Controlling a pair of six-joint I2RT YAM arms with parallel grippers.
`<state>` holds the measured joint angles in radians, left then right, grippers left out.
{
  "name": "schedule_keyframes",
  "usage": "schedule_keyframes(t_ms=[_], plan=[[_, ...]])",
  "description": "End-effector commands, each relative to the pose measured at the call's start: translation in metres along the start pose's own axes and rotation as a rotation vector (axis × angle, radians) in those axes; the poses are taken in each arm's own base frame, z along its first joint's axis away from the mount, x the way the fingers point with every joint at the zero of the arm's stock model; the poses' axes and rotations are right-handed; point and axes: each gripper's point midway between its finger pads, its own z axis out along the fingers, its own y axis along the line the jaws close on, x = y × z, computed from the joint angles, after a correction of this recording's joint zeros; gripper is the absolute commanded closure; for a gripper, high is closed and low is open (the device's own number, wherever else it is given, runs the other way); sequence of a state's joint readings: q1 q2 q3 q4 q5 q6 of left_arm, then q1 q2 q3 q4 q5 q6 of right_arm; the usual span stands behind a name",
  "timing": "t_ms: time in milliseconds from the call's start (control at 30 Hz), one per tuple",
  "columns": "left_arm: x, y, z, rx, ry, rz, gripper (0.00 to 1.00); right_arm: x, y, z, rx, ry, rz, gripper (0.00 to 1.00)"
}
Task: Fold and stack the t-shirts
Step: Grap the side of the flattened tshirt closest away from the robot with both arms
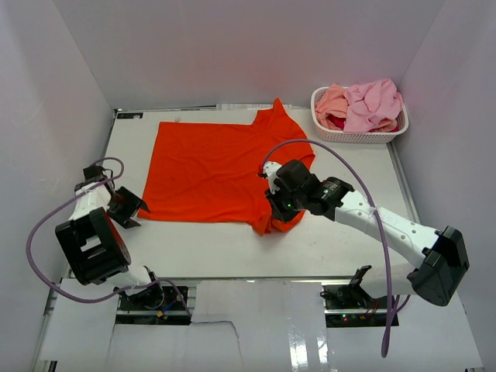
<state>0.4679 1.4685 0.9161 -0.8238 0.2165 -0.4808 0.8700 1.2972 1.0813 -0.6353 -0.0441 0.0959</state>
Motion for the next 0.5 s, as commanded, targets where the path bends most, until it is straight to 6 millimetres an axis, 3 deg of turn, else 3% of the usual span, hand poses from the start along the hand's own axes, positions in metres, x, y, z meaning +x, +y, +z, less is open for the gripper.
schedule_keyframes(t_ms=[0,467], plan=[[-0.01,0.001,-0.002,-0.015,-0.037,0.018,0.38,-0.011,0.006,-0.004,-0.037,-0.054,-0.018,0.92],[-0.031,0.001,0.022,-0.041,-0.051,-0.002,0.43,-0.009,0.008,-0.004,-0.053,-0.054,-0.022,0.92]])
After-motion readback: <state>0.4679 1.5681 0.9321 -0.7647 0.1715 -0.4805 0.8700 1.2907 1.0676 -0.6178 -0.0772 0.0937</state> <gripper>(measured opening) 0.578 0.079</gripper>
